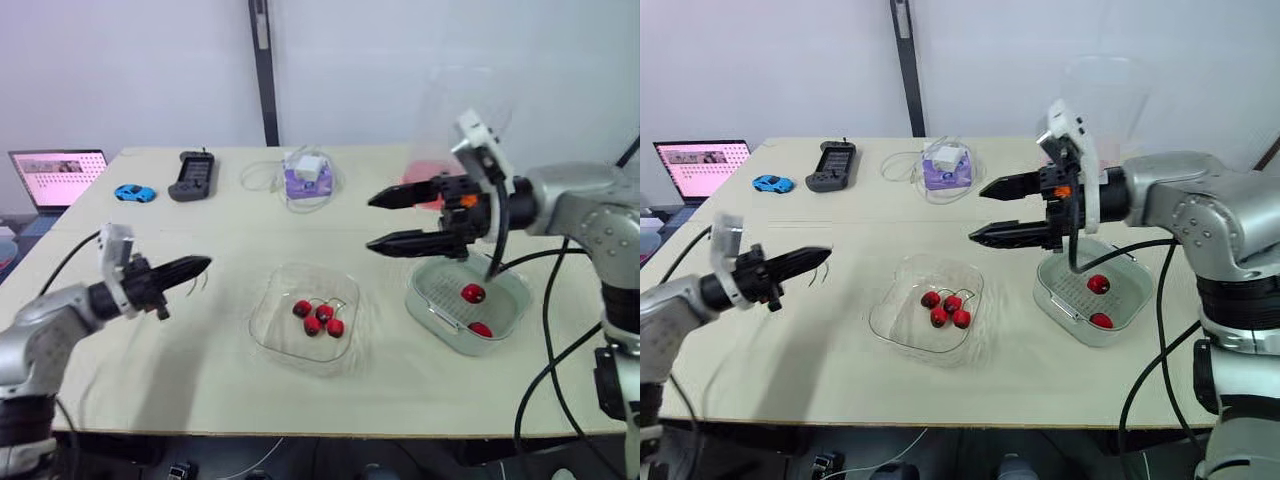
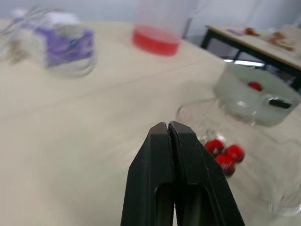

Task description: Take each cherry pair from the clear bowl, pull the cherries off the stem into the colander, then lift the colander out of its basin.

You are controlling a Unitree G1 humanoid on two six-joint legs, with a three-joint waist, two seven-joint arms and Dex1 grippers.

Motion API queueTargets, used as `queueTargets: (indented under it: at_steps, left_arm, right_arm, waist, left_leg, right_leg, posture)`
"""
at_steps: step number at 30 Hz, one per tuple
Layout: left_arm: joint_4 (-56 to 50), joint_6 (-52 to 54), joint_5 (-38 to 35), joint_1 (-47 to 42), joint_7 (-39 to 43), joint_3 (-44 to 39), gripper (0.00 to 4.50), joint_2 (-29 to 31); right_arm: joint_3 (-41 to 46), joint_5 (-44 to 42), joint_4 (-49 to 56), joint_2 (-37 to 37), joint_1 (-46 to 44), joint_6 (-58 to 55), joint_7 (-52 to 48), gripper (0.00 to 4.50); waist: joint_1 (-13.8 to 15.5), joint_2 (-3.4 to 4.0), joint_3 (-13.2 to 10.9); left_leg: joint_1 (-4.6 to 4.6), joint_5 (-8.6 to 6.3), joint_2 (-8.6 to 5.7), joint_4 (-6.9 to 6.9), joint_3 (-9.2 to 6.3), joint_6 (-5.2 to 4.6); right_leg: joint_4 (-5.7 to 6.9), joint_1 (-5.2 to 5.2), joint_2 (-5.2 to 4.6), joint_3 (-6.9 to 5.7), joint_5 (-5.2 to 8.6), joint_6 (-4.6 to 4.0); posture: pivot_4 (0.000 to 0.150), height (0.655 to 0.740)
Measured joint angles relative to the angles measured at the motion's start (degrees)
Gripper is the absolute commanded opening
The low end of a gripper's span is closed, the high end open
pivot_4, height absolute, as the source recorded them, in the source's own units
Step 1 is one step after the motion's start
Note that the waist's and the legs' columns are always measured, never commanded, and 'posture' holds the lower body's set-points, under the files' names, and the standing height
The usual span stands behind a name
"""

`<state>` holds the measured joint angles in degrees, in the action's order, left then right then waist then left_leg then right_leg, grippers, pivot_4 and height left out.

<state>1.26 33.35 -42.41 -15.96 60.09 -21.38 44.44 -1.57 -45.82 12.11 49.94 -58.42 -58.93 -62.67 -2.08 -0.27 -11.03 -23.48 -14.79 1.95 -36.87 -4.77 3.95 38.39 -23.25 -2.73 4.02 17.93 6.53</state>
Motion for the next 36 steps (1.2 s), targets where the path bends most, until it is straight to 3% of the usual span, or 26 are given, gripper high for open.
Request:
queueTargets:
  at_steps: [8, 11, 18, 25, 28, 36]
  left_arm:
    - [1.01, -1.2, 3.73, 13.58, -4.67, 0.44, 0.0, -5.82]
    - [1.06, -1.26, 4.04, 13.46, -6.33, -0.19, 0.86, -5.98]
    - [3.23, -1.21, 4.44, 12.7, -8.36, -1.06, 4.43, -5.42]
    - [6.19, -4.03, 4.86, 8.53, -8.69, -4.76, 4.48, -2.48]
    - [5.11, -4.1, 4.13, 2.55, -7.03, -4.75, 4.48, 0.96]
    - [-5.31, 1.13, -1.86, -4.96, 6.65, 2.37, 4.48, 7.33]
  right_arm:
    - [-0.37, 0.11, 0.15, -1.57, 0.06, 0.76, -0.28, 4.42]
    - [-0.38, 0.1, 0.18, -1.6, 0.08, 0.78, -0.3, 4.5]
    - [-0.26, 0.04, 0.16, -1.29, 0.43, 0.19, -0.21, 4.5]
    - [0.72, -0.51, 1.42, 0.55, 1.97, -2.94, 1.6, 4.5]
    - [-0.66, 0.9, 4.99, 1.17, 3.34, -2.25, 2.22, 4.5]
    - [-11.55, 10.64, 9.99, -3.94, 2.03, -0.88, 10.74, 4.5]
  waist:
    - [0.06, -0.03, 0.01]
    - [-0.05, -0.03, 0.01]
    - [-0.35, -0.03, 0.01]
    - [-0.22, -0.05, 0.0]
    - [-0.08, -0.06, 0.01]
    - [-1.05, -0.03, 0.0]
  left_leg:
    - [0.02, 0.0, -0.04, -0.1, 0.01, 0.0]
    - [0.03, 0.0, -0.04, -0.11, 0.02, -0.01]
    - [0.03, -0.01, -0.03, -0.1, 0.01, -0.01]
    - [0.02, -0.01, -0.04, -0.1, 0.01, -0.01]
    - [0.02, 0.0, -0.04, -0.11, 0.02, 0.0]
    - [0.04, 0.0, 0.01, -0.03, 0.05, 0.0]
  right_leg:
    - [0.0, 0.09, -0.04, 0.0, -0.01, 0.01]
    - [0.02, 0.09, -0.05, 0.01, -0.01, 0.01]
    - [0.06, 0.06, -0.04, 0.01, -0.01, 0.01]
    - [0.05, 0.06, -0.04, 0.0, -0.01, 0.01]
    - [0.04, 0.08, -0.05, 0.0, -0.01, 0.01]
    - [0.19, -0.08, 0.06, 0.07, 0.0, -0.01]
  posture:
    - [0.15, 0.7332]
    - [0.15, 0.7332]
    - [0.15, 0.7332]
    - [0.15, 0.7332]
    - [0.15, 0.7332]
    - [0.15, 0.7332]
